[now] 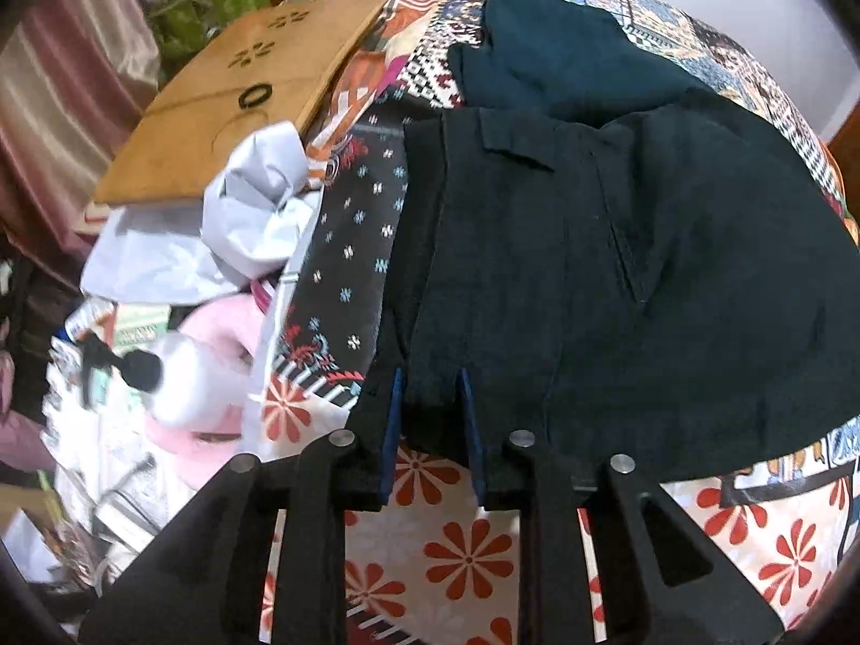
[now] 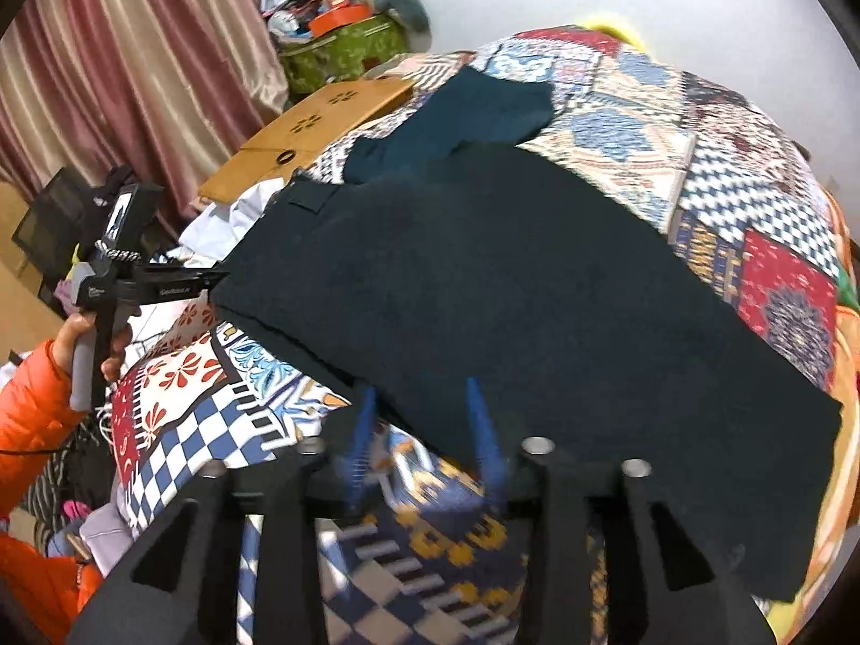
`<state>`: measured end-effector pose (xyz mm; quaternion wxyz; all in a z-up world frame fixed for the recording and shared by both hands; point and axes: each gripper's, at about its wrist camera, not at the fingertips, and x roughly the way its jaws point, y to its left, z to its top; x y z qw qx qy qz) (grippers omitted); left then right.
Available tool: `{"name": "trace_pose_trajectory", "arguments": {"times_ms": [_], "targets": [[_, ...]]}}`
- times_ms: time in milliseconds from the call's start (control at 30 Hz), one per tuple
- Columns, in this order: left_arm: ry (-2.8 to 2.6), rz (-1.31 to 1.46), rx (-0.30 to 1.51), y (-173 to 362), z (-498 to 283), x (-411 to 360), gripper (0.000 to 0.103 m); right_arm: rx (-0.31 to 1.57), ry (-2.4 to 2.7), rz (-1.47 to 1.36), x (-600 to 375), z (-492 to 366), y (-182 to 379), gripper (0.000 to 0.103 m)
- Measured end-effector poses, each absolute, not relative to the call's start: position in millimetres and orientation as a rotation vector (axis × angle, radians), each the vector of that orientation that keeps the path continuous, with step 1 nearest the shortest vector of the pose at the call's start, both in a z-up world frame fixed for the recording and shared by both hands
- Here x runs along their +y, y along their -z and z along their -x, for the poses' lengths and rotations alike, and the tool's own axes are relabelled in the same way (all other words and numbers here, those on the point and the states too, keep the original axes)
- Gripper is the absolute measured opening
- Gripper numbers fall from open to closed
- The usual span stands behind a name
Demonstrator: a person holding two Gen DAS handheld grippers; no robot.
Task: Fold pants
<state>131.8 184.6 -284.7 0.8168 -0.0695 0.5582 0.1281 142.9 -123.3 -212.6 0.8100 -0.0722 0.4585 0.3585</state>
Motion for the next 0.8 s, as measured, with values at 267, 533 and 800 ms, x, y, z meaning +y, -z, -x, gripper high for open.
{"name": "trace_pose_trajectory", "arguments": {"times_ms": [267,533,800], "targets": [[-0.280,0.125,1.101,236.8,-141.3,184.8,0.055,0.987,-0.553,0.001,-206.5,-150.8,218.7,0.050],[-0.147,0.110,1.103,226.0,-180.6,136.0,0.064,0.979,-0.211,-0.109,-320.6,-152.8,223.6,0.050],[-0.110,0.019,1.160,254.0,-211.3,81.0,0.066,0.949,-0.097,-0.203,-389.7,-190.8,230.8,0.050]]}}
